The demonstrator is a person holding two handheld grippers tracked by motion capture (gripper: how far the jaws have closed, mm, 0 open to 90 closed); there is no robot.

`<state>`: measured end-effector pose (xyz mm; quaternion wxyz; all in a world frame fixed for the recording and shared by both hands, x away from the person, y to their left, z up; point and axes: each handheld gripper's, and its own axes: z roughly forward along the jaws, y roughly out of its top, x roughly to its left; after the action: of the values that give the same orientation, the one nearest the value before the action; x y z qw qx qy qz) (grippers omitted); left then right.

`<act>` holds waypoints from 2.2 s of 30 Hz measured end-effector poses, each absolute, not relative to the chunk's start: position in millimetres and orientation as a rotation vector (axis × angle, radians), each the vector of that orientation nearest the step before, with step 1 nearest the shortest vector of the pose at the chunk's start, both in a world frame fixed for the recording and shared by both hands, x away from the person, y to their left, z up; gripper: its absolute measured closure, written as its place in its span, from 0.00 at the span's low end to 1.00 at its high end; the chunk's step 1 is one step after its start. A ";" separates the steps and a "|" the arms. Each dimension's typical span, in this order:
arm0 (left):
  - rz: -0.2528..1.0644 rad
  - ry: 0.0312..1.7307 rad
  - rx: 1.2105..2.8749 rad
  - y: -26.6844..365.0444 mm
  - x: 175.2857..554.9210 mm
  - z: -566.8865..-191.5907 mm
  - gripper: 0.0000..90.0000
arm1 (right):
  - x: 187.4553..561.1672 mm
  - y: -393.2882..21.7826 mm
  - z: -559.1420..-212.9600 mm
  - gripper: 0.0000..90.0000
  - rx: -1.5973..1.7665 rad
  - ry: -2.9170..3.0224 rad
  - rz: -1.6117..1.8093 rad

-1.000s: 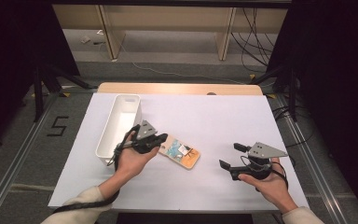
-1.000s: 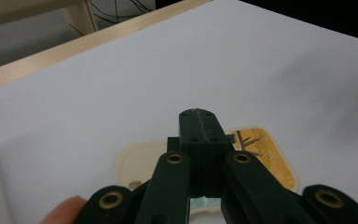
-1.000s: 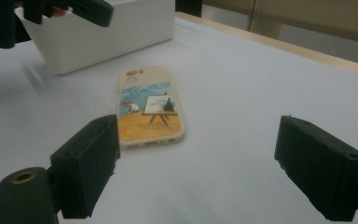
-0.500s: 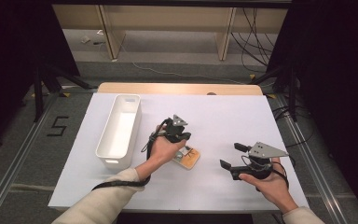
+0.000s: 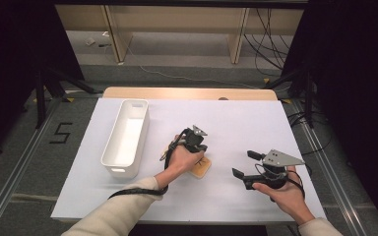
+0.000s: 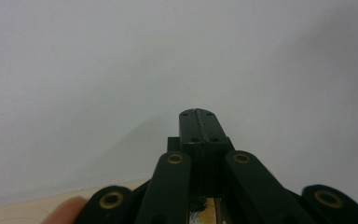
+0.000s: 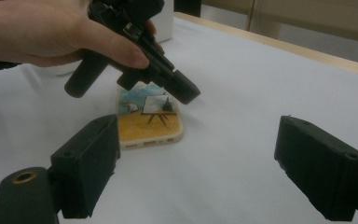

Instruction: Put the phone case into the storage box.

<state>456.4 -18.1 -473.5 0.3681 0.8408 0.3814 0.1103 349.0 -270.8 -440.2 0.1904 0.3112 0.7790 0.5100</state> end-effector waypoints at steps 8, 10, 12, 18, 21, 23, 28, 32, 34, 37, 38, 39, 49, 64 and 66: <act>0.269 0.970 2.174 -26.6 455.8 -476.8 1.00 | 349.2 -271.1 -440.3 0.17 0.874 2.189 1.433; 0.264 0.968 2.178 -29.3 455.3 -477.5 1.00 | 349.2 -271.6 -440.0 0.17 0.877 2.189 1.432; 0.260 0.965 2.185 -31.5 454.8 -478.5 1.00 | 349.2 -271.7 -440.1 0.17 0.881 2.189 1.433; 0.257 0.968 2.208 -32.5 454.4 -480.7 1.00 | 349.2 -271.5 -440.1 0.17 0.876 2.191 1.433; 0.253 0.970 2.219 -31.8 454.0 -481.4 1.00 | 349.1 -271.6 -440.3 0.17 0.881 2.193 1.433; 0.252 0.976 2.218 -31.3 453.2 -481.6 1.00 | 349.2 -271.6 -440.2 0.17 0.879 2.192 1.434; 0.245 0.968 2.234 -29.8 449.9 -480.6 1.00 | 349.1 -271.6 -440.3 0.17 0.884 2.194 1.433; 0.232 0.957 2.256 -28.8 446.3 -479.3 1.00 | 349.2 -272.0 -440.3 0.17 0.886 2.192 1.432; 0.230 0.952 2.264 -28.6 444.0 -478.9 1.00 | 349.2 -272.0 -440.5 0.17 0.884 2.192 1.430; 0.226 0.940 2.280 -28.1 440.8 -478.2 1.00 | 349.2 -272.0 -440.3 0.17 0.887 2.191 1.432; 0.219 0.938 2.287 -27.6 439.3 -477.6 1.00 | 349.3 -272.2 -440.4 0.17 0.886 2.190 1.431; 0.215 0.930 2.295 -27.0 437.9 -477.3 1.00 | 349.3 -272.3 -440.4 0.17 0.888 2.190 1.430; 0.169 0.872 2.366 -19.1 421.0 -473.8 1.00 | 349.3 -272.6 -440.5 0.17 0.888 2.190 1.428; 0.097 0.817 2.426 -0.5 395.1 -469.7 1.00 | 349.1 -272.7 -440.7 0.17 0.889 2.194 1.421; 0.093 0.816 2.427 2.8 391.6 -469.6 1.00 | 349.2 -273.0 -440.8 0.17 0.890 2.194 1.419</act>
<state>391.6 2.8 -469.6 0.2855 0.9078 0.3052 0.0349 349.2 -273.0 -440.8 0.1896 0.3166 0.7804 0.5047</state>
